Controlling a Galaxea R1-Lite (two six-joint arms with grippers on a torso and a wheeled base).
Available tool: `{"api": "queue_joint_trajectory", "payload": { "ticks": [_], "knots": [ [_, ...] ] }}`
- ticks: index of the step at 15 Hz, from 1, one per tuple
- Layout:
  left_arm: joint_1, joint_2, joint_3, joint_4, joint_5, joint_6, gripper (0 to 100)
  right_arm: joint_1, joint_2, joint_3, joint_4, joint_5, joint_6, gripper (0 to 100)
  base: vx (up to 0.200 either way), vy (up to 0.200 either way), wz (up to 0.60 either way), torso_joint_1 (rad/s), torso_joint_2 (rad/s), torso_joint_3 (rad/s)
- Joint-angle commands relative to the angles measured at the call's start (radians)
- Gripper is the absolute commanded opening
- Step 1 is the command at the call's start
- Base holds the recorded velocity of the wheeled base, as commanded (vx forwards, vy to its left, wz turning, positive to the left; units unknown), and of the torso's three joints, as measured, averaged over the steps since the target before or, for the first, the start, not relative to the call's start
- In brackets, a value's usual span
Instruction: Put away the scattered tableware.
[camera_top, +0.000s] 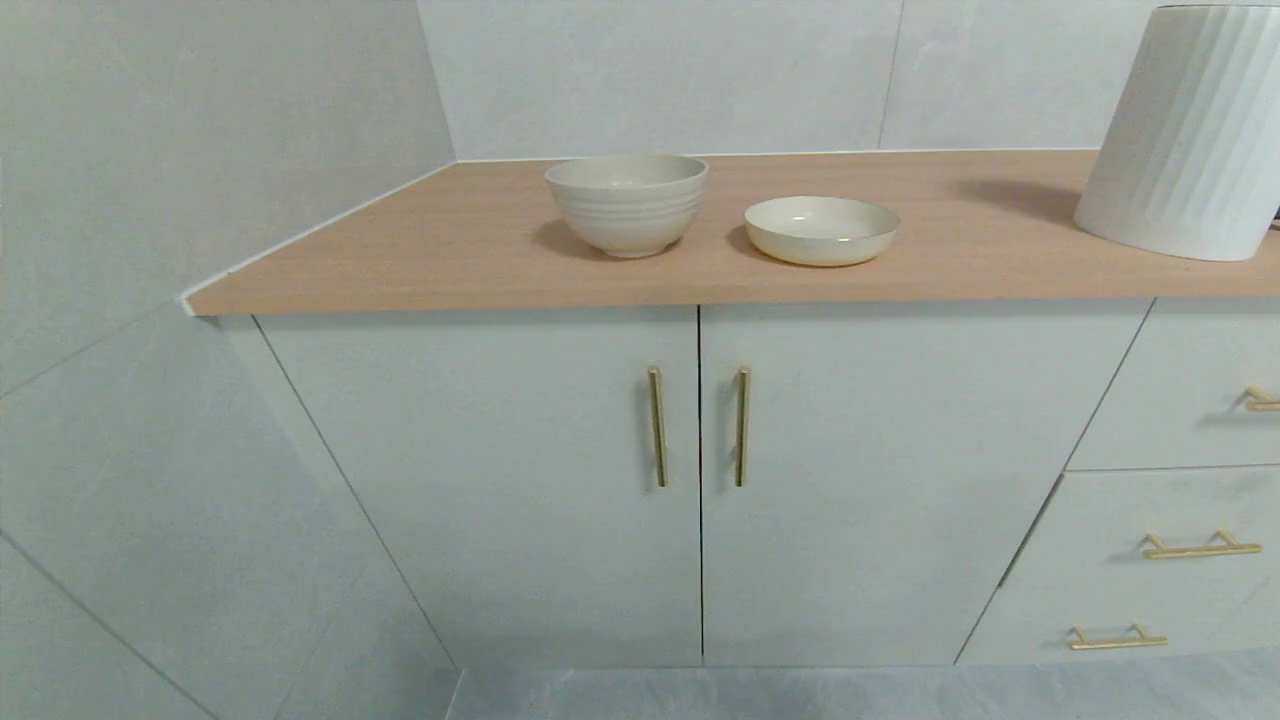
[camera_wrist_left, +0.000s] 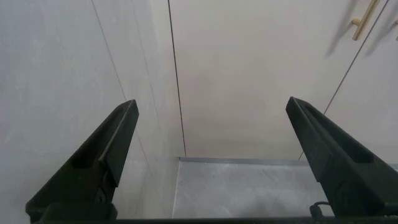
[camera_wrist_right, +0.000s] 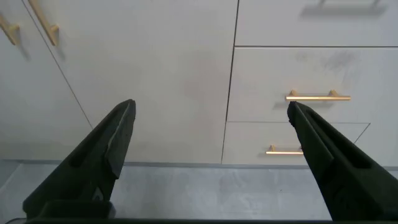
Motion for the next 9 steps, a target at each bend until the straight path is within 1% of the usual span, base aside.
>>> {"api": "queue_joint_trajectory", "payload": {
  "ticks": [1,2,3,4,5,6,8,9],
  "knots": [
    [0.000,0.000,0.000,0.000,0.000,0.000,100,0.000,0.001,-0.015,-0.002,0.008,0.002,100,0.000,0.000,0.00,0.000,0.00,0.000],
    [0.000,0.000,0.000,0.000,0.000,0.000,100,0.003,0.019,-0.124,-0.005,0.024,0.029,100,0.000,0.000,0.00,0.000,0.00,0.000],
    [0.000,0.000,0.000,0.001,0.000,0.000,100,0.020,0.070,-0.238,0.013,0.044,0.100,100,0.000,0.000,0.00,0.000,0.00,0.000],
    [0.000,0.000,0.000,0.000,0.000,0.000,100,0.028,0.090,-0.254,0.018,0.051,0.104,100,0.000,0.000,0.00,0.000,0.00,0.000],
    [0.000,0.000,0.000,0.000,0.000,0.000,100,0.081,0.286,-0.314,0.041,0.158,0.072,100,0.000,0.000,0.00,0.000,0.00,0.000],
    [0.000,0.000,0.000,0.000,0.000,0.000,100,0.118,0.433,-0.327,0.038,0.241,0.068,100,0.000,0.000,0.00,0.000,0.00,0.000],
    [0.000,0.000,0.000,0.000,0.000,0.000,100,0.161,0.722,-0.400,-0.001,0.291,0.066,100,0.000,0.000,0.00,0.000,0.00,0.000],
    [0.000,0.000,0.000,0.000,0.000,0.000,100,0.222,0.861,-0.446,-0.054,0.301,0.068,100,0.000,0.000,0.00,0.000,0.00,0.000]
  ]
}}
